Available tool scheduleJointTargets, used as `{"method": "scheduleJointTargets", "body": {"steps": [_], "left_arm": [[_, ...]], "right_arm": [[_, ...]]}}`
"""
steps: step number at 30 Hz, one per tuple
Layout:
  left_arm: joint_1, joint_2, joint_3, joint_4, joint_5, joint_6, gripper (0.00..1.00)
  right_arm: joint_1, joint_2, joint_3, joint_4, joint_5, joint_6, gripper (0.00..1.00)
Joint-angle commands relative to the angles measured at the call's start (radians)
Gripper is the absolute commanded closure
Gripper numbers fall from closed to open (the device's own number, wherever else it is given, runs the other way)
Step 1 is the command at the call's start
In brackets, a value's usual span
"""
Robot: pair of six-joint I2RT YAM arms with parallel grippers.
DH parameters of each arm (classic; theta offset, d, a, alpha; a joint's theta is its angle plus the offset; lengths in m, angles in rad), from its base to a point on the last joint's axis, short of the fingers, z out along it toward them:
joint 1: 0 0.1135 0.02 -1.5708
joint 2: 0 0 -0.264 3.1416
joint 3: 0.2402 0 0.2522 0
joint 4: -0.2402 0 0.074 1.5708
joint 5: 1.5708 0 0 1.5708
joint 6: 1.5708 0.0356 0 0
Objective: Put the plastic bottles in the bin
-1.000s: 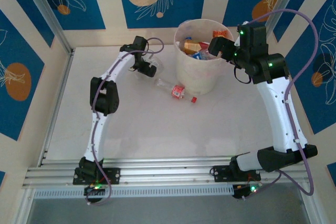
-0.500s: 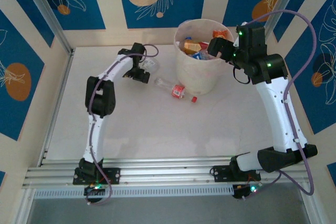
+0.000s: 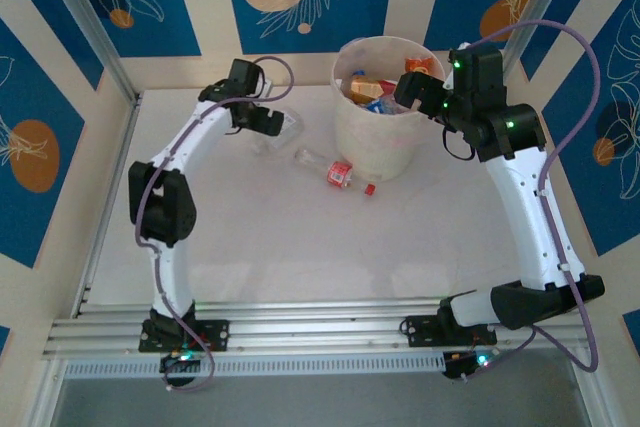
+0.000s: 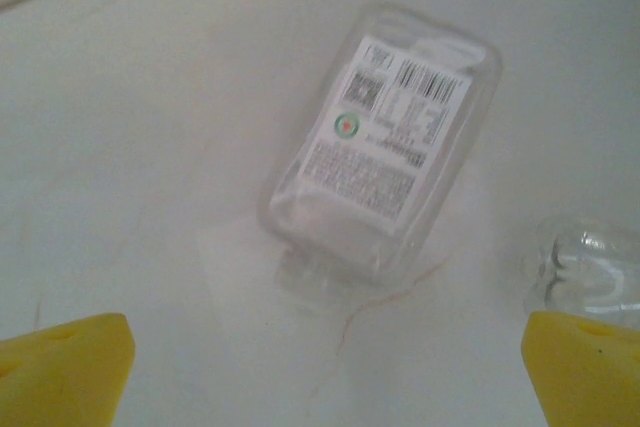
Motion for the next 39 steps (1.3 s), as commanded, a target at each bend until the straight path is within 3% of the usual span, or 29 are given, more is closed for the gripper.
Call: {"method": "scheduleJointTargets", "body": {"steps": [1,6,14,30,39], "left_arm": [[0.018,0.113,0.072,0.02,0.084,0.143,0.01],[0.03,0.226,0.201,-0.024,0.147,0.202,0.01],[0.04,0.353,0.359,-0.109,0.131,0.23,0.01],[0.041,0.443,0.435,-0.165,0.187,0.275,0.01],[0.045,0.521,0.495,-0.184,0.105,0.258,0.01]], "right_arm": [[0.004,-0.033,-0.001,-0.005,-0.001,0.013,0.01],[0.005,-0.041,0.002,-0.027,0.019,0.014,0.01],[0.006,-0.044,-0.002,-0.026,0.03,0.017,0.01],[0.006,-0.017,0.005,-0.024,0.024,0.024,0.01],[0.007,-0.011,0.014,-0.027,0.021,0.026,0.01]]}}
